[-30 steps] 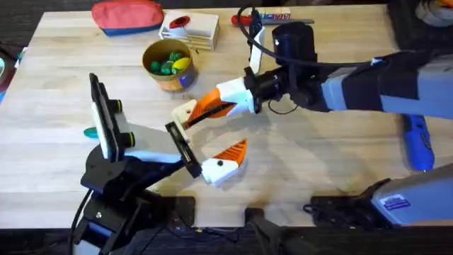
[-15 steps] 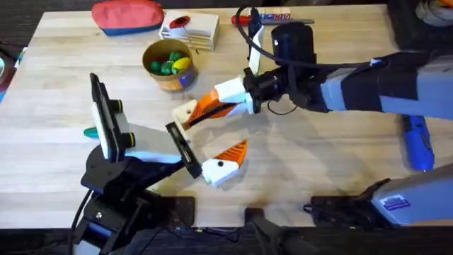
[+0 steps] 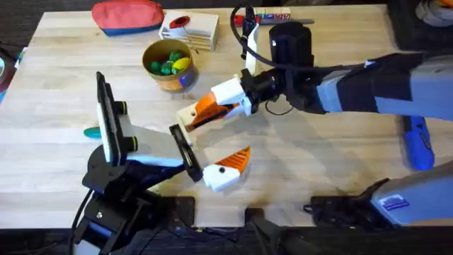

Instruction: Pick up the gripper from the table and insert it into the empty holder that is missing its gripper. Then pick up a screw, insert it into the mounting hole, and use the screwdriver to tighten it. Finally, clean up the table by picking up the vegetable and placing it into the bucket.

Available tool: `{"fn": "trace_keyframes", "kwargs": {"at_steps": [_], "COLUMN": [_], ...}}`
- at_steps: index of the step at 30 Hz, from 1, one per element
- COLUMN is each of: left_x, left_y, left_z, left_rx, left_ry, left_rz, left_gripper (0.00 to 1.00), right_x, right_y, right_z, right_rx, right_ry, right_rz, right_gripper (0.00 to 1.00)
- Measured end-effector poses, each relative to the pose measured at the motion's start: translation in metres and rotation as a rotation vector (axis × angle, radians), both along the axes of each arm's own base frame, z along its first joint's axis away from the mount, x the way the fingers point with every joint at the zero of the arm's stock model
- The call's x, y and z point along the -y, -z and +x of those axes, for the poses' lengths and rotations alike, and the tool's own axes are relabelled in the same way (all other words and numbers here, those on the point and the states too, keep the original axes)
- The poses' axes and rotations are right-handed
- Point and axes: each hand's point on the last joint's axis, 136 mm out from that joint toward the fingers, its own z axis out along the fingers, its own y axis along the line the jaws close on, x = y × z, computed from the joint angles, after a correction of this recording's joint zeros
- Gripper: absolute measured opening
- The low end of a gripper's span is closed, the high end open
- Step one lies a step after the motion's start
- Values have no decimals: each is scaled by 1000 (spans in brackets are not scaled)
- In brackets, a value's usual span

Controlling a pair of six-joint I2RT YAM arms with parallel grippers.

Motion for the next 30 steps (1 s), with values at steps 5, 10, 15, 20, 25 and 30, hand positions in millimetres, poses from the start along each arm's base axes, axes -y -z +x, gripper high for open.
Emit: {"fn": "trace_keyframes", "kwargs": {"at_steps": [5, 10, 15, 20, 25, 30], "left_x": [1, 2, 2, 2, 2, 2], "left_y": [0, 0, 0, 0, 0, 0], "left_z": [-3, -4, -5, -5, -5, -5], "left_rx": [-2, -3, -3, -3, -3, -3], "left_ry": [16, 25, 31, 31, 31, 32], "left_rz": [0, -1, -1, -1, -1, -1], "left_gripper": [985, 986, 986, 986, 986, 985], "right_x": [1, 2, 7, 34, 72, 103], "right_y": [-1, -2, -3, -7, -32, -33], "right_z": [-2, -1, 21, 72, 136, 178], "right_rx": [-3, -3, 49, 152, 345, 434], "right_ry": [-15, -11, 71, 246, 428, 579], "right_rz": [7, 7, 15, 20, 36, -74], "right_gripper": [556, 974, 991, 991, 992, 992]}}
